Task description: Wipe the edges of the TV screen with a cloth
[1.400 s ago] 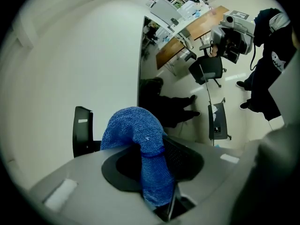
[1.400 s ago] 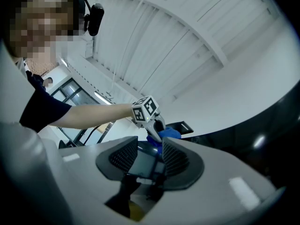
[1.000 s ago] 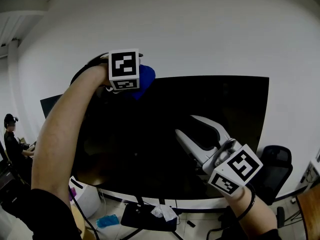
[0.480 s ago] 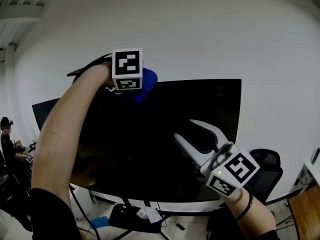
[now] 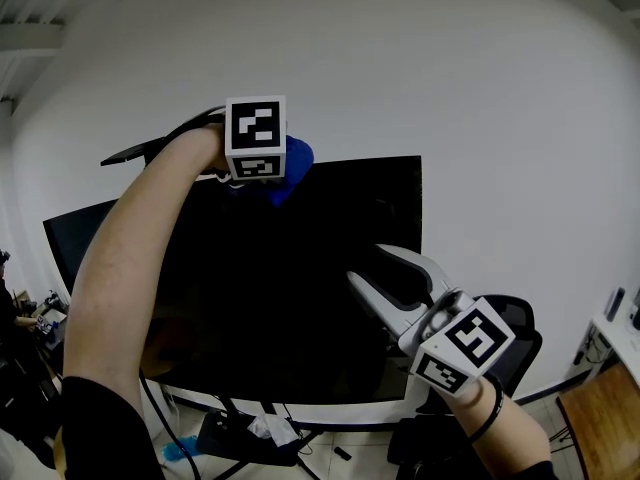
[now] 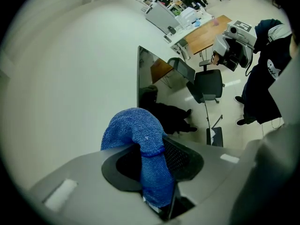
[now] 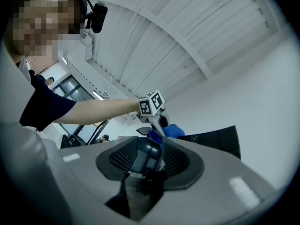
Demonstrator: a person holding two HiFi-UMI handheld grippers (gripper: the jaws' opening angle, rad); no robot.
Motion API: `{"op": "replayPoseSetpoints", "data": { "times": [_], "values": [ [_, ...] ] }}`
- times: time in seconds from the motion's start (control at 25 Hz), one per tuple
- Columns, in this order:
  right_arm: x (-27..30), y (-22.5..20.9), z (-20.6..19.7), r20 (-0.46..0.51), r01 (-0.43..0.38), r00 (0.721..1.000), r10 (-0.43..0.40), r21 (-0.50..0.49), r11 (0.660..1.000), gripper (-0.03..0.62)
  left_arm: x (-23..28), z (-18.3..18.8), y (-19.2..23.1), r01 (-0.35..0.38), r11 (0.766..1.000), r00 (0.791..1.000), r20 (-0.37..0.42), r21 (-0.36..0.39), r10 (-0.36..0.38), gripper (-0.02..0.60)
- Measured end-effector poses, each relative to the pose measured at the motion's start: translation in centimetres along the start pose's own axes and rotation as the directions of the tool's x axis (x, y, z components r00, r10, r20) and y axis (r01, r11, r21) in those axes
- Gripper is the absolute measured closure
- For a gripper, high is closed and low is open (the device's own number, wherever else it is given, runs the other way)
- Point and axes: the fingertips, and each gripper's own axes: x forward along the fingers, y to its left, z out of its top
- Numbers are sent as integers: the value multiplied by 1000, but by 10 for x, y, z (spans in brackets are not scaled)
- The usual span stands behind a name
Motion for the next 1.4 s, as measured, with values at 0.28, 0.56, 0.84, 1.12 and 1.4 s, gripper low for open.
{"op": "replayPoseSetpoints", "data": {
  "times": [0.28,0.56,0.84,1.12,1.4],
  "values": [
    [-26,-18,7,-3,32,999,-33,-8,999,425,0,42,3,-1,1000,1000,30,27,0,472],
    [-68,-49,11,-5,67,998,-67,-4,998,425,2,106,5,6,998,999,35,66,-9,472],
    [-97,-71,14,-15,99,995,-99,-4,995,425,5,162,6,-9,993,998,56,116,2,471],
    [-102,-80,11,-30,110,993,-110,2,994,425,5,188,10,-1,989,998,59,148,-8,472],
    [-113,-84,15,-37,116,993,-116,-13,993,425,9,226,1,1,985,992,127,174,-24,472]
  ]
}}
